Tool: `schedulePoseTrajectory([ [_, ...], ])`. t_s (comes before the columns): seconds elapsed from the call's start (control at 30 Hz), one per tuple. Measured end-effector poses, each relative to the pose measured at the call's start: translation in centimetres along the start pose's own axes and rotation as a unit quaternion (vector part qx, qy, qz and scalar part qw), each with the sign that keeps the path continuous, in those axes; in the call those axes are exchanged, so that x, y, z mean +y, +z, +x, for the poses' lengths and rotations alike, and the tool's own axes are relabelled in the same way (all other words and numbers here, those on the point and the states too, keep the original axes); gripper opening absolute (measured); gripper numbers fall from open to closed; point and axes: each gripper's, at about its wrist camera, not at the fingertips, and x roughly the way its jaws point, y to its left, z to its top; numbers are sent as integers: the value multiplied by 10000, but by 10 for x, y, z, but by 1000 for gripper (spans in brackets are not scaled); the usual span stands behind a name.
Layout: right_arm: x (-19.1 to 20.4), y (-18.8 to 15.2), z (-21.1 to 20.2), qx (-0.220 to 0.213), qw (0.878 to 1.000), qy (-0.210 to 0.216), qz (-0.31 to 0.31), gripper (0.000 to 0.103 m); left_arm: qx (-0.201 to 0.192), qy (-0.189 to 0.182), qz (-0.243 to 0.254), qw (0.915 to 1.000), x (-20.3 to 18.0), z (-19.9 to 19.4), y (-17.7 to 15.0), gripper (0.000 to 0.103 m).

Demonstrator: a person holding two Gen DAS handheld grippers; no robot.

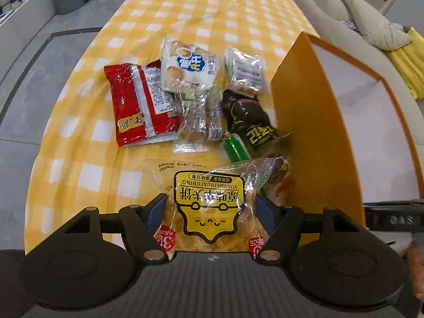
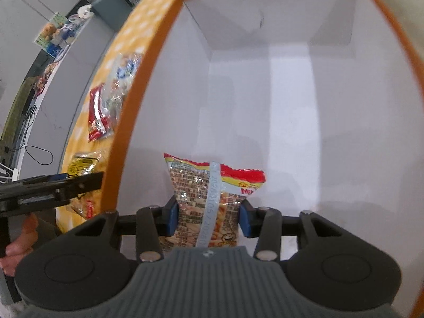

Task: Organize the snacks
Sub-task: 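Carry the biscuit bag into the box with the right gripper while the left gripper grasps the yellow-labelled cracker bag, then open the right gripper to drop the biscuit bag while the left gripper lowers the cracker bag into the box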

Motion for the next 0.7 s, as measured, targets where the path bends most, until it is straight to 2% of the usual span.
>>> schedulePoseTrajectory([
  [0.07, -10, 1, 8, 108, 9987, 233, 437, 60, -6, -22, -19, 10000, 2, 1, 2, 81],
  [0.1, -15, 3, 10, 204, 9965, 426, 689, 63, -1, -32, -46, 10000, 3, 0, 2, 81],
  [0.17, -22, 5, 7, 183, 9945, 550, 869, 62, 16, -56, -86, 9999, 6, 0, 2, 81],
  [0.2, -20, 5, 3, 76, 9959, 450, 786, 59, 15, -67, -108, 9999, 7, 0, 3, 81],
  [0.23, -19, 5, -3, -26, 9973, 318, 661, 51, 8, -78, -124, 9999, 7, -1, 3, 81],
  [0.27, -17, 4, -9, -125, 9984, 210, 507, 33, -3, -94, -132, 9999, 8, -2, 3, 81],
  [0.3, -15, 4, -14, -162, 9990, 224, 358, 21, -14, -109, -135, 9998, 8, -3, 3, 81],
  [0.33, -15, 4, -16, -123, 9990, 306, 299, 4, -23, -127, -135, 9998, 9, -3, 3, 81],
  [0.43, -10, 0, -19, -80, 9988, 459, 135, 3, -50, -175, -142, 9997, 9, -6, 4, 81],
  [0.6, 2, -2, 7, 333, 9994, -84, -76, 0, -84, -258, -134, 9995, 8, -9, 4, 81],
  [0.7, 15, -5, 10, 356, 9981, -353, -352, 0, -100, -323, -143, 9993, 8, -10, 4, 81],
])
